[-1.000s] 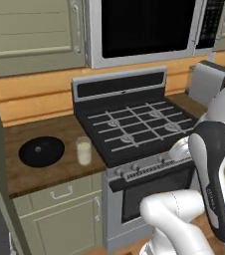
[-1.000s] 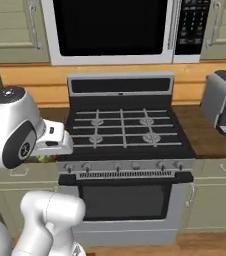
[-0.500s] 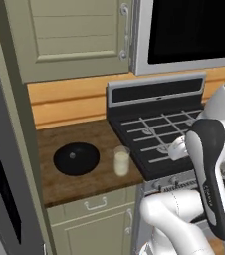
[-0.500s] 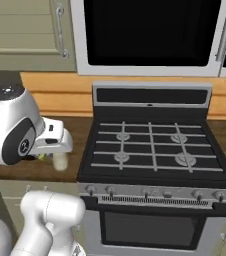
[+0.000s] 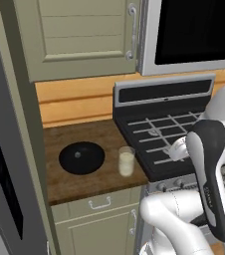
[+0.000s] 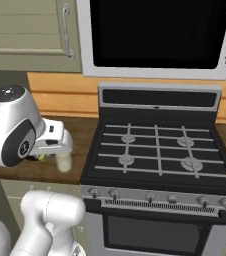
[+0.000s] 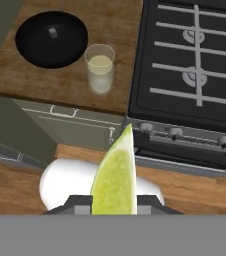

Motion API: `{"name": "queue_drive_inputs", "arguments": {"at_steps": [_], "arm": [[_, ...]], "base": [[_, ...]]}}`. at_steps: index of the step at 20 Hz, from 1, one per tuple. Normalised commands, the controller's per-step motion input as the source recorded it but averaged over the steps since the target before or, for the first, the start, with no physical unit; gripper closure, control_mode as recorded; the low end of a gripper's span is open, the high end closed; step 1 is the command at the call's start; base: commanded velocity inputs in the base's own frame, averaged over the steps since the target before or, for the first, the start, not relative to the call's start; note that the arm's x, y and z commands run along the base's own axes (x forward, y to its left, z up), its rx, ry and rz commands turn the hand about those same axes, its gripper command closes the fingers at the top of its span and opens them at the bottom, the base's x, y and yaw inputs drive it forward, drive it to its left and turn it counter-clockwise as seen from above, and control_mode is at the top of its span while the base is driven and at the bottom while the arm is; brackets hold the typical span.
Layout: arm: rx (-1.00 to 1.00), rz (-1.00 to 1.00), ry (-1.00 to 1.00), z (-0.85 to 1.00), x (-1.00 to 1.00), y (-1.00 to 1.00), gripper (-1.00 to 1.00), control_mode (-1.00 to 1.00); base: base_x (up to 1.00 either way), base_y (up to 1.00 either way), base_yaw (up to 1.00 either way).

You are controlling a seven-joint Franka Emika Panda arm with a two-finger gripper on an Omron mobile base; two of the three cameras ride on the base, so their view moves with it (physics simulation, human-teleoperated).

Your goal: Grab a lemon wedge from the fridge and one ice cube from the ice bowl, and put them in the glass of lemonade.

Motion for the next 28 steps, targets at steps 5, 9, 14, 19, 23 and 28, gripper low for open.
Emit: {"name": "queue_drive_inputs", "arguments": {"at_steps": [5, 9, 14, 19, 23, 28], "arm": [[0.00, 0.00, 0.00, 0.00, 0.00, 0.00, 1.00, 1.00], [0.00, 0.00, 0.01, 0.00, 0.55, 0.23, 1.00, -1.00], [0.02, 0.02, -0.02, -0.22, 0.95, 0.79, 1.00, -1.00], [0.00, 0.00, -0.03, -0.27, 0.99, 0.69, 1.00, -1.00], [0.00, 0.00, 0.13, -0.40, 0.78, -0.10, 1.00, -1.00], [-0.02, 0.00, 0.21, -0.42, 0.33, -0.12, 1.00, -1.00]], "base": [[0.03, 0.00, 0.01], [0.00, 0.00, 0.00], [0.00, 0.00, 0.00], [0.00, 0.00, 0.00], [0.00, 0.00, 0.00], [0.00, 0.00, 0.00]]}}
